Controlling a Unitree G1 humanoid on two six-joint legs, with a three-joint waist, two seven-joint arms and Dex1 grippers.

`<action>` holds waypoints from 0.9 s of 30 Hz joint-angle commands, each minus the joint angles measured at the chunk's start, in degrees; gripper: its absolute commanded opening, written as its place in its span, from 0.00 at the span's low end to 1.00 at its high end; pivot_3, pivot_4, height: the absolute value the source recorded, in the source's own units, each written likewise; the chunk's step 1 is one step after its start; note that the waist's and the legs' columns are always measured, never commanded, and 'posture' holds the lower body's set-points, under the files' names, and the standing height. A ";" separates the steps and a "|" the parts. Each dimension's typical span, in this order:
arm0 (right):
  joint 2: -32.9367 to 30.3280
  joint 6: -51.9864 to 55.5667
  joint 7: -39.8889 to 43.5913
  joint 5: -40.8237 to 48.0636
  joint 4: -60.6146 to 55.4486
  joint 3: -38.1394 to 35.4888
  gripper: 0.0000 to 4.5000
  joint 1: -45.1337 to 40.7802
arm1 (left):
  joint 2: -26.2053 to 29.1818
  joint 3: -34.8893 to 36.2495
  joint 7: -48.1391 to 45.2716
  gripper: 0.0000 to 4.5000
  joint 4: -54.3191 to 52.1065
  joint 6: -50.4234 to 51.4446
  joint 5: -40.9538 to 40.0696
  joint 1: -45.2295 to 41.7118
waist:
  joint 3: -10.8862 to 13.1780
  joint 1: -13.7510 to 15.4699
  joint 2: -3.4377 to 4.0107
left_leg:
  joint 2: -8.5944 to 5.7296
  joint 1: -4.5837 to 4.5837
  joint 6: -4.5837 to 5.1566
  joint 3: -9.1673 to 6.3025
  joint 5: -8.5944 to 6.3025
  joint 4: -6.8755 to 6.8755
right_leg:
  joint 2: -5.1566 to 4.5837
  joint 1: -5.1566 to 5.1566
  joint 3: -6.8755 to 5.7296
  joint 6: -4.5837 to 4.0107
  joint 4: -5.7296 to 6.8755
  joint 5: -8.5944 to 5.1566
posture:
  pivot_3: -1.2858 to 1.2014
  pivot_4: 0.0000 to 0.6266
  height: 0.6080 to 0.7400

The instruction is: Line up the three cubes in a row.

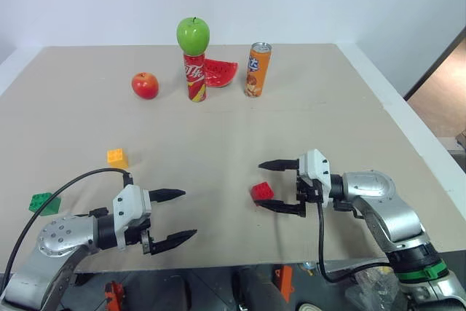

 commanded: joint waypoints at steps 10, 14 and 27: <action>0.35 -7.32 11.42 -2.51 9.63 2.79 1.00 -8.45 | -0.89 -0.30 1.81 0.98 -1.09 -0.71 -0.31 1.86 | 0.00 0.03 0.01 | 0.02 0.06 0.03 -0.02 0.01 0.05 | 0.03 0.05 -0.04 -0.02 0.02 0.04 | 0.52 0.24 1.00; 1.28 -9.76 13.08 -3.59 12.79 3.47 1.00 -9.86 | -1.21 -0.61 2.41 0.98 -1.39 -0.73 -0.10 1.92 | 0.01 0.01 0.01 | 0.02 0.05 0.03 -0.01 0.01 0.05 | 0.02 0.05 -0.02 -0.01 0.02 0.05 | 0.52 0.24 1.00; 4.09 -16.34 16.77 -6.23 22.91 4.83 0.87 -12.92 | -1.53 -0.65 4.42 1.00 -1.80 -0.85 0.45 3.01 | 0.01 0.02 0.02 | 0.02 0.06 0.03 -0.02 0.01 0.05 | 0.02 0.07 -0.03 -0.01 0.03 0.05 | 0.52 0.24 1.00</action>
